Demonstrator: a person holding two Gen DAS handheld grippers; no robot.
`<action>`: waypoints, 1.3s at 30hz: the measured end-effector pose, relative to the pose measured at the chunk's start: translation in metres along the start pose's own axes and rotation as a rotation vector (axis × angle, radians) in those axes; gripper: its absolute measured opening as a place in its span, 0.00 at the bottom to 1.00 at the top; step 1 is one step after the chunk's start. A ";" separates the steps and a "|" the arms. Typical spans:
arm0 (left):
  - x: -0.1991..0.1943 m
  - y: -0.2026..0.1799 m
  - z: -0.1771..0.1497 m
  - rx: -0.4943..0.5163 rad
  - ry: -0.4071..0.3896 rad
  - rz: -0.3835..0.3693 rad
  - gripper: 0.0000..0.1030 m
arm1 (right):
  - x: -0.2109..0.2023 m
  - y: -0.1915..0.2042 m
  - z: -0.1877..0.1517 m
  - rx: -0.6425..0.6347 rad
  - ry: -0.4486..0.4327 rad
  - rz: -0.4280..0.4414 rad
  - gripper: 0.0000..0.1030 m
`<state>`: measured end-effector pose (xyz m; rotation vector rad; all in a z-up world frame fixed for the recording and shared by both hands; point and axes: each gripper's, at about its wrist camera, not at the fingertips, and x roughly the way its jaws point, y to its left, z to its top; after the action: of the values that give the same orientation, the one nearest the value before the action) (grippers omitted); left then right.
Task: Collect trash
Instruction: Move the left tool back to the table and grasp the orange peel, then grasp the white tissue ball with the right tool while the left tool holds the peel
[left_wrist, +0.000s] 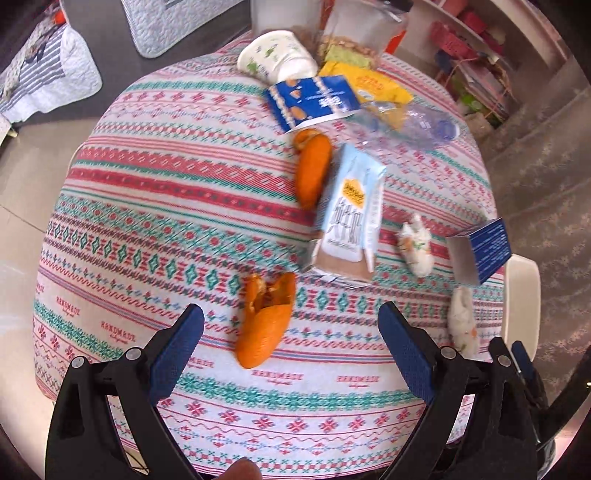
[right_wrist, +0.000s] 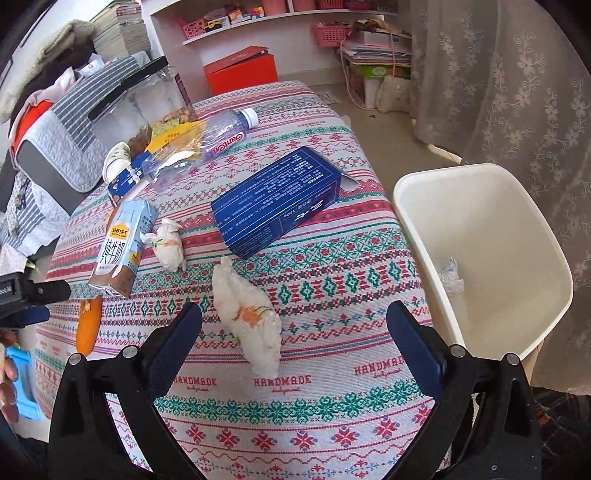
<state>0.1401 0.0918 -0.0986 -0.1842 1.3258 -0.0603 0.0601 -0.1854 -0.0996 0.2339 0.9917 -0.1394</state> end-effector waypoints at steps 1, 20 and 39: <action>0.005 0.004 -0.001 0.001 0.019 0.013 0.89 | 0.001 0.002 -0.001 -0.005 0.005 0.003 0.93; 0.043 0.004 -0.017 0.093 0.130 0.077 0.22 | 0.014 0.049 -0.006 -0.139 0.077 0.087 0.93; -0.061 0.035 0.009 -0.041 -0.100 -0.070 0.21 | 0.061 0.137 0.055 -0.579 0.198 0.212 0.91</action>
<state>0.1316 0.1361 -0.0445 -0.2648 1.2215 -0.0819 0.1686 -0.0677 -0.1040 -0.1825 1.1541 0.3687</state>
